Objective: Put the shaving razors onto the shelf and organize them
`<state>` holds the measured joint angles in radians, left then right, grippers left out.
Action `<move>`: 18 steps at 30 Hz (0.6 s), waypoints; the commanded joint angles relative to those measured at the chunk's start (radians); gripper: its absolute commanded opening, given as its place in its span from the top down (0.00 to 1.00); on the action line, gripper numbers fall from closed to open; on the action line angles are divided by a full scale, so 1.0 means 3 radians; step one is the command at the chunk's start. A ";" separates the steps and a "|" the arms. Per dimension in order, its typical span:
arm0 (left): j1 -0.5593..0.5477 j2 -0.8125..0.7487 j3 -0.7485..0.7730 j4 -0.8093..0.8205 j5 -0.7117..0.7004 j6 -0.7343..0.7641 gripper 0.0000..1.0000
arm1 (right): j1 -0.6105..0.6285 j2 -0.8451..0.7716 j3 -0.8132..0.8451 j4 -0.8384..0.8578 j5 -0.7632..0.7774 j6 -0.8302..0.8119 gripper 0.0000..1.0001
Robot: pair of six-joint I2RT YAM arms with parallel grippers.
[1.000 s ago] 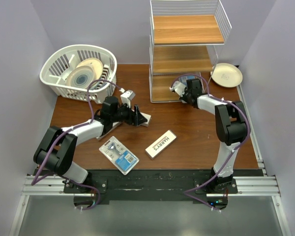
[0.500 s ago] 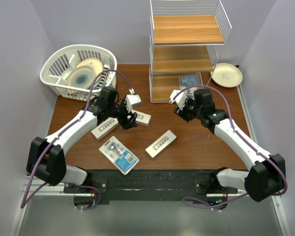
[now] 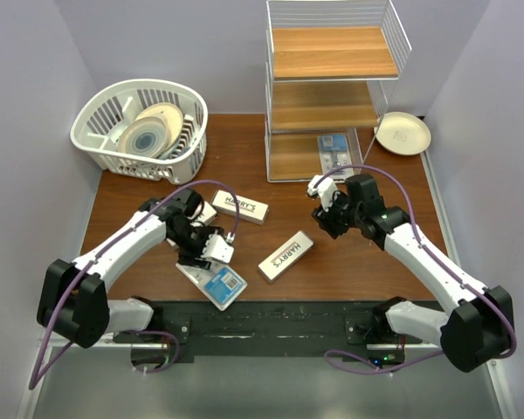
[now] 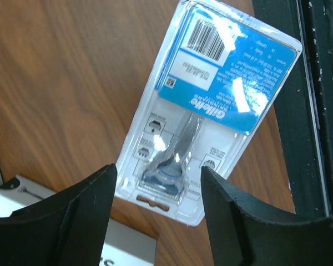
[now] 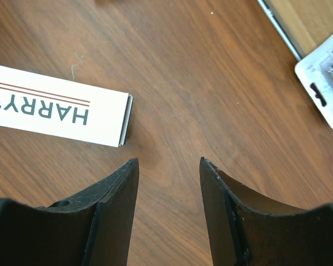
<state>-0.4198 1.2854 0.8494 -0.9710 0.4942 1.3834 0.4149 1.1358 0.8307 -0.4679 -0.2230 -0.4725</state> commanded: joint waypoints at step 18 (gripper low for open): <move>-0.0370 0.0103 -0.0817 0.0987 -0.0216 -0.0070 0.71 | 0.0181 0.0176 0.0089 -0.0240 -0.1199 -0.0702 0.35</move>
<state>-0.5232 1.3125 0.6392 -0.7288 0.4305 1.3991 0.4248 1.1435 0.8310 -0.5121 -0.3779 -0.5049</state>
